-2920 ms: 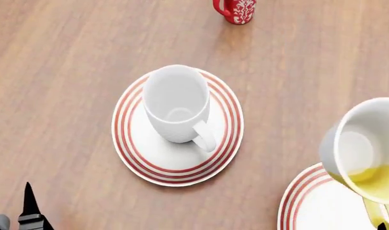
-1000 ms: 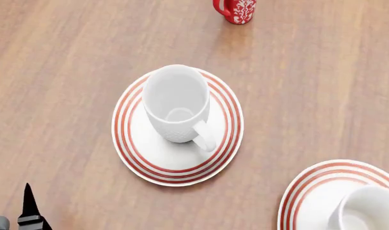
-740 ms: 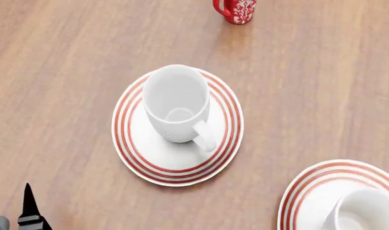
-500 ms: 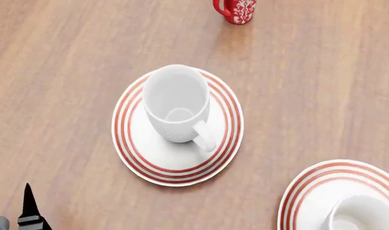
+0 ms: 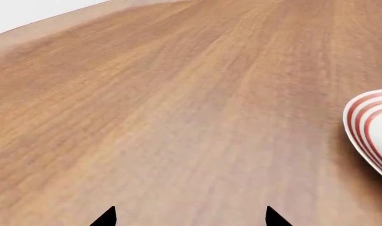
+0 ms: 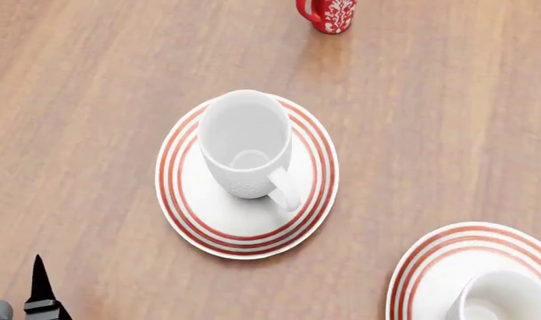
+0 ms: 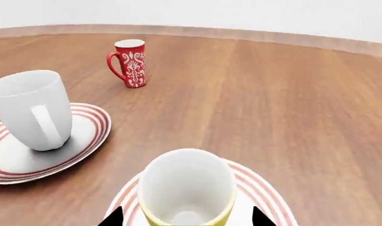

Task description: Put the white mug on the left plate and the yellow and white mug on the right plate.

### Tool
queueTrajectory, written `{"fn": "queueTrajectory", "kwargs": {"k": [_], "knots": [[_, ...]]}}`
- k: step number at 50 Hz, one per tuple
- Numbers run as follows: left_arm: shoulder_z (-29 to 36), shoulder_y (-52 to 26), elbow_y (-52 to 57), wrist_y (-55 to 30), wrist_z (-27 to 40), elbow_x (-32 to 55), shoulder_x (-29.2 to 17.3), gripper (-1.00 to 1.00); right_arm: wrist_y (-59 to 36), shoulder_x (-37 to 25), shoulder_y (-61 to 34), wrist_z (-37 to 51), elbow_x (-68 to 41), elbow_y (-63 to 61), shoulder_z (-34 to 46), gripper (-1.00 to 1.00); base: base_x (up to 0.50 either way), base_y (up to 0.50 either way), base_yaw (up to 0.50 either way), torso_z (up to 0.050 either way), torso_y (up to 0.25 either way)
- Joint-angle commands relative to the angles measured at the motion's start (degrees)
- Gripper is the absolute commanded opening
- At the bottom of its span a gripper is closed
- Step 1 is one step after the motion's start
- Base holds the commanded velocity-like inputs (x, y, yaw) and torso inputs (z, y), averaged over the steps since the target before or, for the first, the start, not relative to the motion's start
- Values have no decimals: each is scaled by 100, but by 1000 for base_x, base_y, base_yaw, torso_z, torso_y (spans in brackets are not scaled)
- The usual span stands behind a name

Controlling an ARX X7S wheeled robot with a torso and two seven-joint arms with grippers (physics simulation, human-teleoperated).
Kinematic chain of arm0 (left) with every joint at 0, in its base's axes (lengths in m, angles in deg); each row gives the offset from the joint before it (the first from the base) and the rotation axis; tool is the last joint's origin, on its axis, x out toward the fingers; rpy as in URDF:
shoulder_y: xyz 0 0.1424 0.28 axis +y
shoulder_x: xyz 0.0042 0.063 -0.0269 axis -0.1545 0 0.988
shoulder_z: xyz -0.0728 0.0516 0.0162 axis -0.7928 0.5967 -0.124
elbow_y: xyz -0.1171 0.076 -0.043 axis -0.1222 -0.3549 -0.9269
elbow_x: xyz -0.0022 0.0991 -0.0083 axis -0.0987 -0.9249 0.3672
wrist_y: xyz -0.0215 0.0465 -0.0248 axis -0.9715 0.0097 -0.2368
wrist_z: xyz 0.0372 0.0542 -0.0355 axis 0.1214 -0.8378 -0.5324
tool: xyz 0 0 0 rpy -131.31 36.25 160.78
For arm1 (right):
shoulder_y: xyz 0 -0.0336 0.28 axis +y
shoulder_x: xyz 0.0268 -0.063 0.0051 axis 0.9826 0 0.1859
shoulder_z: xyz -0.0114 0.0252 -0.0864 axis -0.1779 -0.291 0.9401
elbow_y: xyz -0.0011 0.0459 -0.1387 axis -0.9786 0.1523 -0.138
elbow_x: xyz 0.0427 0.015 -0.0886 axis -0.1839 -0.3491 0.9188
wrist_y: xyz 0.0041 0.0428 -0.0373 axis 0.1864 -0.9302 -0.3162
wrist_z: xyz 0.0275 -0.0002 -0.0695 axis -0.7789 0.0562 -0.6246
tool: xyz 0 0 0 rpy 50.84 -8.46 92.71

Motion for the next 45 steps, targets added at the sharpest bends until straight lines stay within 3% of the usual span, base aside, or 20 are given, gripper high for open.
{"fn": "queueTrajectory", "kwargs": {"k": [1, 17, 26, 34, 45], "knots": [[-89, 42, 78, 54, -299, 21, 111, 100, 826, 196, 353, -566, -208, -339, -291, 100, 0, 0, 0, 0, 0], [-131, 45, 127, 97, -329, 75, 47, 100, 88, -291, 173, 219, -691, -1350, -477, 100, 0, 0, 0, 0, 0], [-298, -38, 845, -209, -184, 246, -244, 100, -1549, -1150, -1326, 1429, -641, -1831, 202, 100, 0, 0, 0, 0, 0], [-197, -891, 1471, -1206, 61, 352, -433, 100, -2604, -1721, -3038, 2080, -1001, -1456, 718, 100, 0, 0, 0, 0, 0], [-90, -2502, 1768, -2645, 120, 1150, -451, 100, -2852, -1648, -4597, 2176, -734, -492, 1716, 100, 0, 0, 0, 0, 0]]}}
